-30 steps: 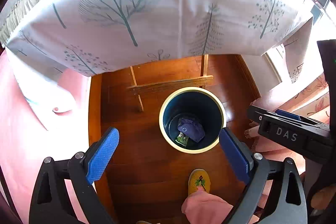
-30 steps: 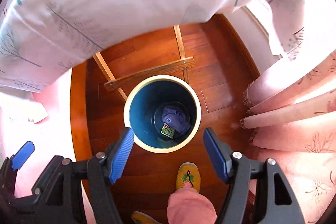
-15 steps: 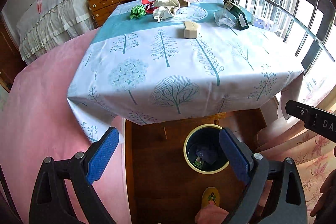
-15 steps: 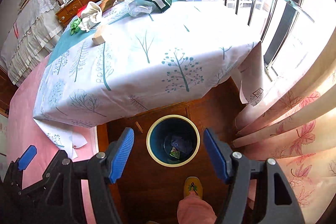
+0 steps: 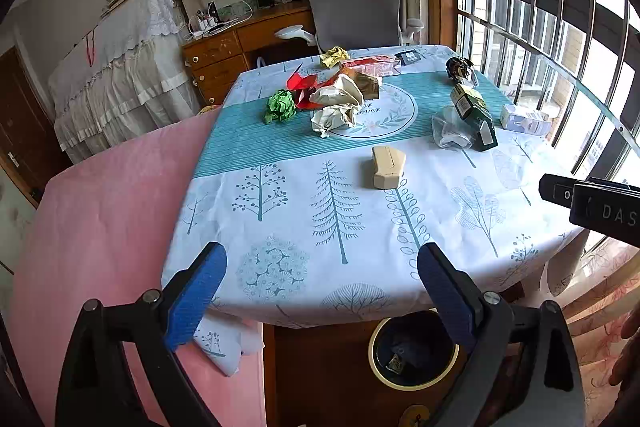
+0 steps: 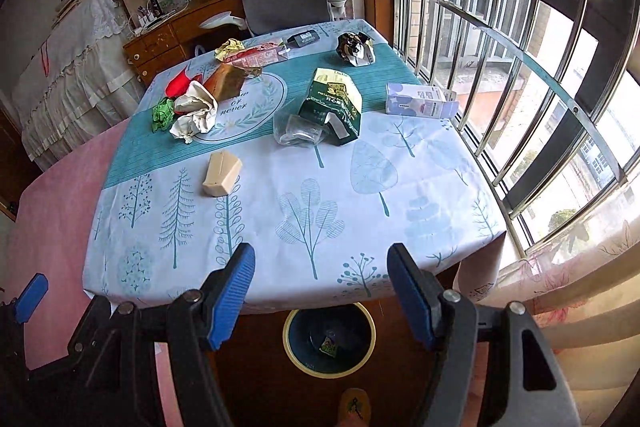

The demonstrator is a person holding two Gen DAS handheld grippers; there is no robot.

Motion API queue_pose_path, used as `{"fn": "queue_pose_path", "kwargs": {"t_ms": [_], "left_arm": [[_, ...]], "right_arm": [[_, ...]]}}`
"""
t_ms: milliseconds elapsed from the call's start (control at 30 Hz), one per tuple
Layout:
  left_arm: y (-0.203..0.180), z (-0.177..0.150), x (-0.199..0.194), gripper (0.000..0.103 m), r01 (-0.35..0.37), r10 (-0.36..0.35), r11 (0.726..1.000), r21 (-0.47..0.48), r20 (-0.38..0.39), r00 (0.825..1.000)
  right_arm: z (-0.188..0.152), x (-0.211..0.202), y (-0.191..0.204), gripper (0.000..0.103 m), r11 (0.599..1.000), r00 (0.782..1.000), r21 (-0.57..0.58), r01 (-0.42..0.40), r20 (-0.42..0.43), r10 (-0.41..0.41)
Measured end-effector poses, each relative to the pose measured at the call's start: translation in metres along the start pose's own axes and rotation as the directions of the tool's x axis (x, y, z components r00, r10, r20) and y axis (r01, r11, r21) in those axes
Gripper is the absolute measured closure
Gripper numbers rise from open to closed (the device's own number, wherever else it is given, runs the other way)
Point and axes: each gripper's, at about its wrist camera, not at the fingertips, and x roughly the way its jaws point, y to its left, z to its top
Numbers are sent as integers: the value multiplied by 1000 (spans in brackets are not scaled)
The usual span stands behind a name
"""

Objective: Collect trash
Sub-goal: 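Raise both tools back toward the table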

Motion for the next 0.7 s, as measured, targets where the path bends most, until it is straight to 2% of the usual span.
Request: {"fn": "queue_pose_path", "kwargs": {"t_ms": [267,367,567,700], "left_arm": [[-4,38,47,8,-6,2,996,-90,-48,999],[0,46,62,8,23,-34,988,-152,-70,997],[10,54,93,8,42,-68,975,-220,-113,991],[21,56,111,8,76,-104,973,-219,-122,987]], "right_arm": [[44,33,10,34,989,995,-115,-91,23,94],[57,39,12,34,980,991,-162,-115,41,123],[74,56,9,34,973,985,-167,-162,29,169],[82,72,12,34,972,983,-152,-178,15,182]]}}
